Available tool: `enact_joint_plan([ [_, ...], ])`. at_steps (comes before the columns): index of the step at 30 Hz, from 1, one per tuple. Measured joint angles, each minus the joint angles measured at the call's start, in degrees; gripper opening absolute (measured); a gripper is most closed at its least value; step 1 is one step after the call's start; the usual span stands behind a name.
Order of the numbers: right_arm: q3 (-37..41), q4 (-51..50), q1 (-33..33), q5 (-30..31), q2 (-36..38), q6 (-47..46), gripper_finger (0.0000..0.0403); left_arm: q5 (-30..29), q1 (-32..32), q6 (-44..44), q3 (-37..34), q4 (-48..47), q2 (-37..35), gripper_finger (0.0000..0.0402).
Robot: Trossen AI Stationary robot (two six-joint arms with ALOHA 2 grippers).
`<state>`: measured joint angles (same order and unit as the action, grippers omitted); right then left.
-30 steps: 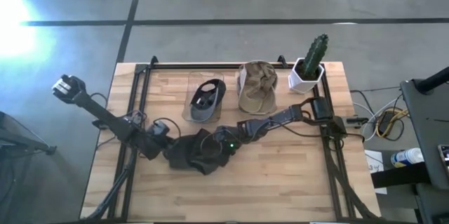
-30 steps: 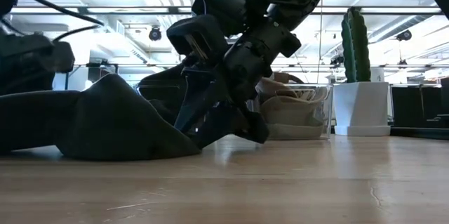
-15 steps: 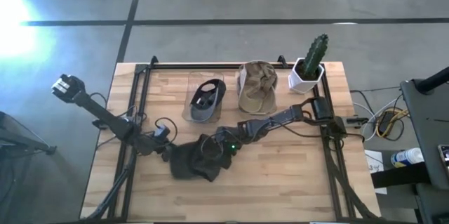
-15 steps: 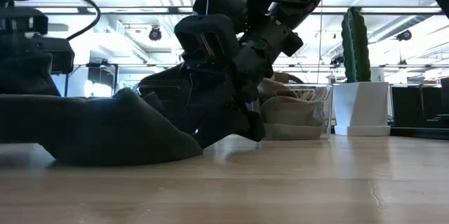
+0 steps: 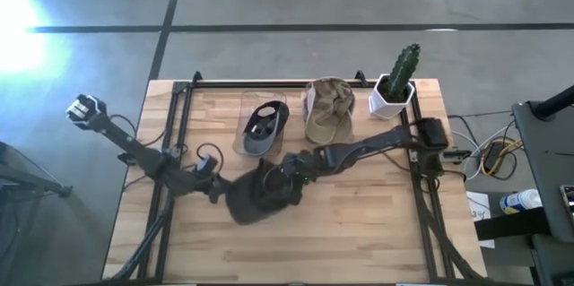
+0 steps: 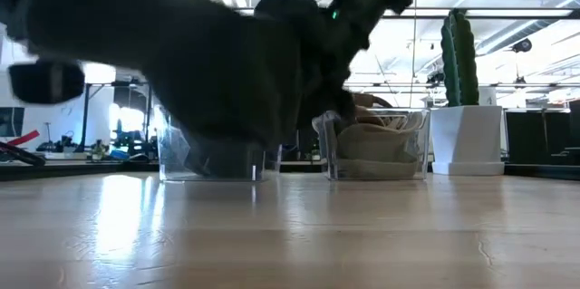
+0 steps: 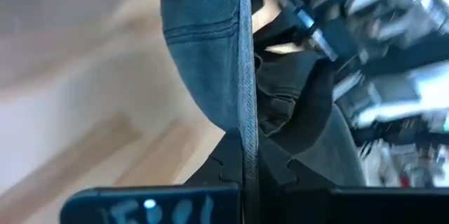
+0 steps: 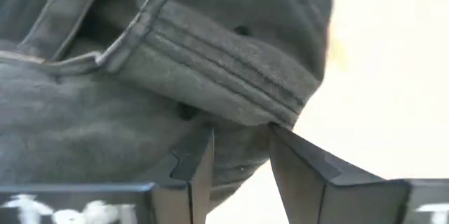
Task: Pick & Place hat
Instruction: Put the black cap into the left transparent bin
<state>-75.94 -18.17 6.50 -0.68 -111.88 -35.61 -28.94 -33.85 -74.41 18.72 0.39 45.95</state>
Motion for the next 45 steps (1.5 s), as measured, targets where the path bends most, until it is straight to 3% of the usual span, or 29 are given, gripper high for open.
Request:
enact_joint_plan([
  [6, 0.3, -6.9, 0.2, 19.6, 11.2, 1.3, 0.0132, -11.5, -0.1, 4.4, 4.4, 1.2, -2.4, 0.0007],
  [11, 0.3, -8.4, 0.4, 40.7, 22.9, 2.6, 0.0132, -32.3, -0.1, -1.2, 4.9, 2.2, -4.1, 0.0007],
  [14, 0.3, -8.8, 0.0, 48.0, 28.6, 3.4, 0.0132, -44.0, 0.0, -10.0, 4.6, 2.0, -4.2, 0.0006],
  [17, 0.6, -10.3, -0.8, 49.1, 32.3, 3.4, 0.0132, -48.1, 0.0, -14.4, 4.5, 2.4, -3.9, 0.0006],
  [22, 1.2, -14.8, -1.4, 49.1, 33.8, 2.8, 0.0132, -45.5, 0.0, -13.2, 4.5, 6.2, -3.0, 0.0008],
  [29, 1.3, -16.5, -1.5, 48.4, 30.0, 2.0, 0.0132, -40.6, 0.0, 4.9, 4.5, 28.3, 0.4, 0.0008],
  [32, 1.3, -16.3, -1.5, 47.1, 28.3, 1.4, 0.0132, -42.2, 0.0, 12.8, 4.5, 36.9, 1.6, 0.0008],
  [35, 1.3, -16.4, -1.5, 46.4, 27.2, -0.8, 0.0132, -46.5, 0.0, 15.5, 4.5, 39.6, 1.9, 0.0008],
  [39, 1.3, -16.5, -1.7, 45.4, 27.0, -4.2, 0.0132, -49.1, 0.4, 9.5, 4.4, 37.6, 3.3, 0.0008],
  [45, 1.3, -16.6, -2.6, 45.2, 27.0, -5.0, 0.0132, -49.2, 5.0, -13.0, 4.4, 33.4, 10.7, 0.0008],
])
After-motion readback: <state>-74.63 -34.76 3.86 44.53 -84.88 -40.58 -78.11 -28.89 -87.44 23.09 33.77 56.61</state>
